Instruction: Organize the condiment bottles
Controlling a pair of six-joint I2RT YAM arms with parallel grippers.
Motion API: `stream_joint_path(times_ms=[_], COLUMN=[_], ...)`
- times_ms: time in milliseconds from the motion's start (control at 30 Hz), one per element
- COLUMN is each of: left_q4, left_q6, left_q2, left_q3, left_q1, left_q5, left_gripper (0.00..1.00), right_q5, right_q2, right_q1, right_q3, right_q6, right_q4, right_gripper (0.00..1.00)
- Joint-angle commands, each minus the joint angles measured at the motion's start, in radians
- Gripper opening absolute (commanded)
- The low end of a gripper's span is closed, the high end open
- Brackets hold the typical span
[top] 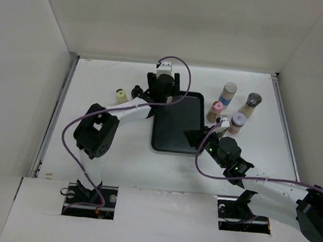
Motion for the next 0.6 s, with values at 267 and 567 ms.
stream_joint_path(times_ms=[267, 567], left_q4=[0.021, 0.019], left_q6=[-0.062, -0.077], left_q2=[-0.513, -0.428], left_q3=[-0.404, -0.413], left_q1=[0.015, 0.136], left_q5=[-0.109, -0.057], left_gripper=[0.8, 0.8], right_q5=[-0.012, -0.019], right_q2=[-0.004, 0.049], right_q1=[-0.003, 0.002], right_q3=[-0.005, 0.012], right_q6=[0.015, 0.007], right_q4=[0.066, 0.073], right_gripper=[0.42, 0.52])
